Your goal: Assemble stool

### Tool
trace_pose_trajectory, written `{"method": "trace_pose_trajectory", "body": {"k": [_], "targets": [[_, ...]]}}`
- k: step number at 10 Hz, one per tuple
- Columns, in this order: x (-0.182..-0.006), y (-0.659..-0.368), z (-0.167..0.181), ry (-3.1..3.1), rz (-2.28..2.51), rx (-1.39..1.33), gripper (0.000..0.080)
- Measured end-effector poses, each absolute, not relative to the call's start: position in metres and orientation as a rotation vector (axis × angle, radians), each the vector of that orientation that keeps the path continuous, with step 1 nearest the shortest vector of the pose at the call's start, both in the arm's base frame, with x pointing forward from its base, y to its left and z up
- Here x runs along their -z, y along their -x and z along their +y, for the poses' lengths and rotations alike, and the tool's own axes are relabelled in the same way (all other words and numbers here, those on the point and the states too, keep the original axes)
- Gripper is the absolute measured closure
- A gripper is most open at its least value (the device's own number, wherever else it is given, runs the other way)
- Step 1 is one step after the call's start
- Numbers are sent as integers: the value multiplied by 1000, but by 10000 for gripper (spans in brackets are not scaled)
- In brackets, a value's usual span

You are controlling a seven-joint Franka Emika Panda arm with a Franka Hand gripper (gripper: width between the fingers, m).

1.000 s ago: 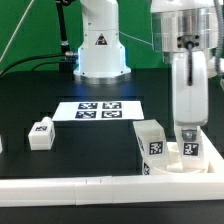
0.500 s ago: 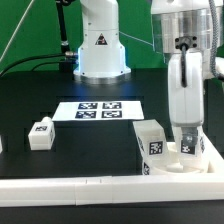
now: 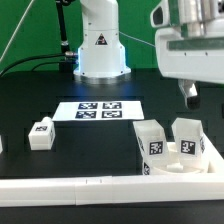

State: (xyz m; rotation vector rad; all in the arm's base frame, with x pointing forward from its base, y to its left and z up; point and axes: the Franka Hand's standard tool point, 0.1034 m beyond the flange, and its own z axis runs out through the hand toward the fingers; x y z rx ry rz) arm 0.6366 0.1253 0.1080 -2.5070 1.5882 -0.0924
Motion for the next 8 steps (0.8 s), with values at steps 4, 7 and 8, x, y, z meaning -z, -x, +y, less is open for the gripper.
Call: {"method": "trace_pose_trajectory", "body": {"k": [4, 7, 8], "targets": [[-110, -645, 118, 2817, 986, 165, 150], [-106, -644, 125, 2950, 573, 187, 150], [-106, -644, 122, 2973, 476, 194, 150]]}}
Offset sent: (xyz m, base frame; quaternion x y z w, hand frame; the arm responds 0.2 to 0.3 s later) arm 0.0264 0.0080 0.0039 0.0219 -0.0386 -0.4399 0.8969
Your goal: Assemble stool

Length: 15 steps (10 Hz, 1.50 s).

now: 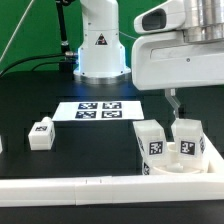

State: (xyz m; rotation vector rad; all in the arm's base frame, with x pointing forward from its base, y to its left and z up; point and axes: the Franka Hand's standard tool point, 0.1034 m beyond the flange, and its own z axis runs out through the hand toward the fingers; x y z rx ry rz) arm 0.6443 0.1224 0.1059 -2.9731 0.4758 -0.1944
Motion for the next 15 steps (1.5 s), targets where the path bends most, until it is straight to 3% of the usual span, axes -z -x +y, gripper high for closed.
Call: {"method": "trace_pose_trajectory", "body": {"k": [2, 5, 11, 15], "targets": [[-106, -645, 120, 3025, 235, 211, 150], [-109, -647, 121, 3034, -684, 147, 150], [-109, -648, 109, 2930, -1203, 164, 150], [-60, -631, 118, 2910, -1281, 22, 150]]}}
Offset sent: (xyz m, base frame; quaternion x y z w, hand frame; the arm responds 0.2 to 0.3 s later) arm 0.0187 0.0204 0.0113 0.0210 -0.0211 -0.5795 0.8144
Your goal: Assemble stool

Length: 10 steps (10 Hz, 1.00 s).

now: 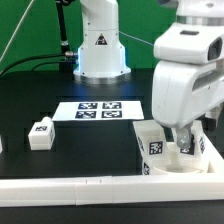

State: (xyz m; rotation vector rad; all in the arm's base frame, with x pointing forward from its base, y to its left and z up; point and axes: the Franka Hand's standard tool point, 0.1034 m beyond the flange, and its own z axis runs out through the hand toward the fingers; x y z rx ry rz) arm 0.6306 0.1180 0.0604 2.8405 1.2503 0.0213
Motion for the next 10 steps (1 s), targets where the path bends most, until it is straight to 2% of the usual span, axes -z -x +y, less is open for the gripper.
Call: {"method": "trace_pose_trajectory", "body": {"k": [3, 4, 5, 9, 10], "targets": [[-58, -630, 117, -2867, 1192, -19, 164], [-58, -630, 117, -2886, 1147, -19, 340], [-58, -630, 117, -2928, 1037, -22, 465], [-57, -630, 117, -3053, 586, -30, 465], [-56, -631, 116, -3106, 304, -52, 465]]}}
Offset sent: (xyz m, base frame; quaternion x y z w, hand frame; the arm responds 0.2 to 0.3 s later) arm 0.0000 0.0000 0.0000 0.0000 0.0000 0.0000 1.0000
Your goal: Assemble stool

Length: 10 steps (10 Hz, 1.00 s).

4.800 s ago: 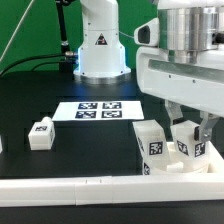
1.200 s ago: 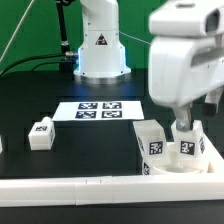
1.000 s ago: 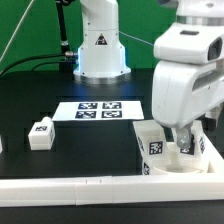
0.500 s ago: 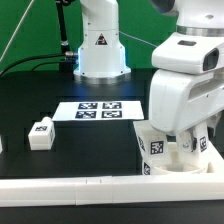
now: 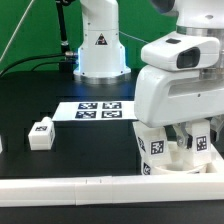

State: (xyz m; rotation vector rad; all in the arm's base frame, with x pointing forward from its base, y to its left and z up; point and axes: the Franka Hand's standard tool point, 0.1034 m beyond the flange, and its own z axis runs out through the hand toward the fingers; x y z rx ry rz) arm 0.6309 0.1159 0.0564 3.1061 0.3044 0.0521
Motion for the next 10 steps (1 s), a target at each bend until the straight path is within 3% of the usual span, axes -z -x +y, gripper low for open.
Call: {"method": "trace_pose_trajectory", "body": {"k": [4, 10], "targets": [[-58, -631, 121, -3009, -896, 4, 464], [-58, -632, 119, -2763, -1548, 31, 464]]}}
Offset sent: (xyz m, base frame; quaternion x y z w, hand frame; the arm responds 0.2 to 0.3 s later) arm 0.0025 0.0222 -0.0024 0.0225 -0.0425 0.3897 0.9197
